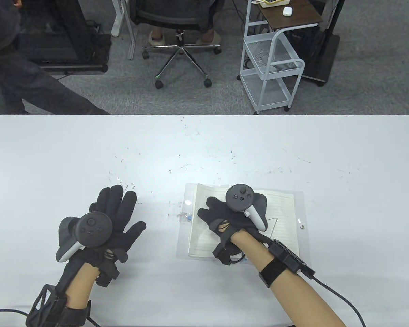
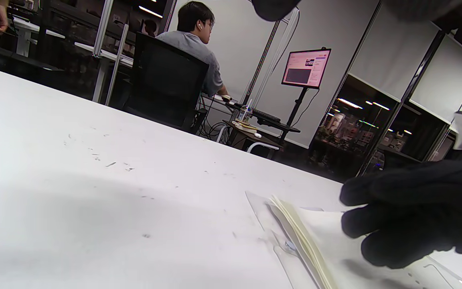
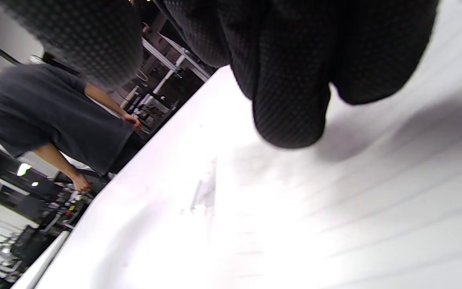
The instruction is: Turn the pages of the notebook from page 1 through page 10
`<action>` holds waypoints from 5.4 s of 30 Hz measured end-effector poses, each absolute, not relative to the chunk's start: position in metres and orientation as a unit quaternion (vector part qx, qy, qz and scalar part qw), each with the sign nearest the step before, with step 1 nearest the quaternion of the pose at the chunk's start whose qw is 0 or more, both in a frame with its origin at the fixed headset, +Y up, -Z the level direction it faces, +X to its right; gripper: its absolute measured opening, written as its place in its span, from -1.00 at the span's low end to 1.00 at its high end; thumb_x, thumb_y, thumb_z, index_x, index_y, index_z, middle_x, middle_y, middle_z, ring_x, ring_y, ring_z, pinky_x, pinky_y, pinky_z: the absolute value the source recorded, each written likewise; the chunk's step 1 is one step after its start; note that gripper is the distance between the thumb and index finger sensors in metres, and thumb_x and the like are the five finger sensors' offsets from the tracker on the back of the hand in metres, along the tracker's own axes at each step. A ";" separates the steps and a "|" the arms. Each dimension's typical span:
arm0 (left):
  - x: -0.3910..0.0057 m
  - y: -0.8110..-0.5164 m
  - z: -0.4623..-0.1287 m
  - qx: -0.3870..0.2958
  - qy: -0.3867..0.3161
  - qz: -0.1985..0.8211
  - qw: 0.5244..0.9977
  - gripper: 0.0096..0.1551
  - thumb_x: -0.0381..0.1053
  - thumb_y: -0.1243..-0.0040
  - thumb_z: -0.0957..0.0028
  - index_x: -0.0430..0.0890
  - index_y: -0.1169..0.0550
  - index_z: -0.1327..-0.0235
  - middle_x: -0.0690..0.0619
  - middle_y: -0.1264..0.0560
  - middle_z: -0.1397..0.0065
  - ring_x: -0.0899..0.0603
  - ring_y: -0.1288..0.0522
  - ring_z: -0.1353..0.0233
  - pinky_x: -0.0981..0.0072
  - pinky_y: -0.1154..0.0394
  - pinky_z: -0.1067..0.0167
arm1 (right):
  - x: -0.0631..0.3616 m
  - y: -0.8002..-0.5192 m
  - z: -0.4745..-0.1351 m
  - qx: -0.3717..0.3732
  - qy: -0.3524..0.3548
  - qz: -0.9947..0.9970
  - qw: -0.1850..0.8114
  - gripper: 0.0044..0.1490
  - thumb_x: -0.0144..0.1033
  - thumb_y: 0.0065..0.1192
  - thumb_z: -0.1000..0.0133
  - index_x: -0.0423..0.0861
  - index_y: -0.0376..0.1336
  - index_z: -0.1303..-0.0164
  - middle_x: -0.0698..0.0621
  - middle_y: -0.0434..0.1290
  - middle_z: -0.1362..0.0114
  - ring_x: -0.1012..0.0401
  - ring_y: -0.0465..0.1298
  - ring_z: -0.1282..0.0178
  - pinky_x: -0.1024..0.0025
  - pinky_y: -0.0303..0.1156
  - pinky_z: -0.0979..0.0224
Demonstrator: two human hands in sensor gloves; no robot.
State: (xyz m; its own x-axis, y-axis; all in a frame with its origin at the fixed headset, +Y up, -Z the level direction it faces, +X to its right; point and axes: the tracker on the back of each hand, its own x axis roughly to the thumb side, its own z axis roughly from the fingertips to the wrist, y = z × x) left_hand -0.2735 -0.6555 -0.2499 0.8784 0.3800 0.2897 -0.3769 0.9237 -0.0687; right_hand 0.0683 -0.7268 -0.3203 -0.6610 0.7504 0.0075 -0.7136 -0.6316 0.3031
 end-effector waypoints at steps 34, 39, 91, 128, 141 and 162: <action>-0.268 -0.660 -0.251 -0.026 -0.148 0.185 0.971 0.05 0.50 0.01 0.05 0.05 -0.12 -0.66 -0.11 0.14 -0.72 -0.44 0.22 -0.73 -0.52 0.09 -0.45 | 0.217 -0.783 -0.305 0.056 0.243 0.964 0.088 0.49 0.64 0.11 0.00 -0.30 -0.44 -0.42 -0.37 -0.41 -0.57 -0.33 -0.37 -0.56 -0.51 -0.31 -0.37; -0.268 -0.660 -0.251 -0.025 -0.147 0.187 0.971 0.04 0.50 0.01 0.05 0.05 -0.12 -0.66 -0.11 0.14 -0.72 -0.44 0.22 -0.73 -0.52 0.09 -0.45 | 0.212 -0.779 -0.304 0.061 0.233 0.963 0.121 0.44 0.48 0.23 -0.02 -0.30 -0.42 -0.41 -0.37 -0.35 -0.57 -0.31 -0.32 -0.57 -0.51 -0.29 -0.37; -0.273 -0.661 -0.251 -0.017 -0.143 0.192 0.971 0.04 0.50 0.01 0.05 0.05 -0.13 -0.66 -0.11 0.13 -0.72 -0.44 0.21 -0.73 -0.52 0.09 -0.45 | 0.236 -0.743 -0.281 -0.187 0.082 0.773 0.601 -0.36 -0.07 0.45 -0.02 -0.23 0.31 -0.11 -0.19 0.66 0.02 0.26 0.81 0.32 0.25 0.74 0.20; -0.272 -0.659 -0.251 -0.011 -0.158 0.195 0.968 0.04 0.50 0.01 0.05 0.04 -0.13 -0.66 -0.11 0.12 -0.72 -0.45 0.20 -0.73 -0.52 0.08 -0.45 | 0.060 -0.759 -0.347 -0.005 0.188 0.915 0.358 -0.37 0.08 0.31 -0.08 -0.20 0.36 -0.08 -0.24 0.67 0.01 0.23 0.81 0.31 0.25 0.72 0.18; -0.271 -0.660 -0.251 -0.014 -0.155 0.193 0.969 0.04 0.50 0.01 0.05 0.04 -0.13 -0.66 -0.12 0.13 -0.72 -0.45 0.20 -0.73 -0.52 0.08 -0.45 | 0.154 -0.714 -0.328 0.016 0.063 0.915 0.399 -0.14 0.15 0.29 -0.07 -0.26 0.18 -0.29 -0.37 0.46 -0.29 -0.09 0.68 -0.06 -0.11 0.56 -0.08; -0.267 -0.665 -0.253 -0.032 -0.151 0.183 0.971 0.04 0.50 0.01 0.05 0.04 -0.13 -0.66 -0.12 0.12 -0.72 -0.45 0.20 -0.73 -0.52 0.08 -0.45 | 0.217 -0.789 -0.314 0.069 0.227 0.967 0.093 0.52 0.66 0.02 0.00 -0.34 -0.50 -0.37 -0.50 -0.43 -0.50 -0.45 -0.39 -0.49 -0.57 -0.29 -0.34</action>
State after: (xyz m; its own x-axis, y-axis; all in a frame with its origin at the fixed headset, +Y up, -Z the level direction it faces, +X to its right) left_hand -0.2675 -0.6652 -0.2530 0.8873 0.3658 0.2810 -0.3462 0.9307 -0.1184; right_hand 0.2173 -0.7886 -0.3144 -0.9733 0.2107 0.0907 -0.1484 -0.8797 0.4519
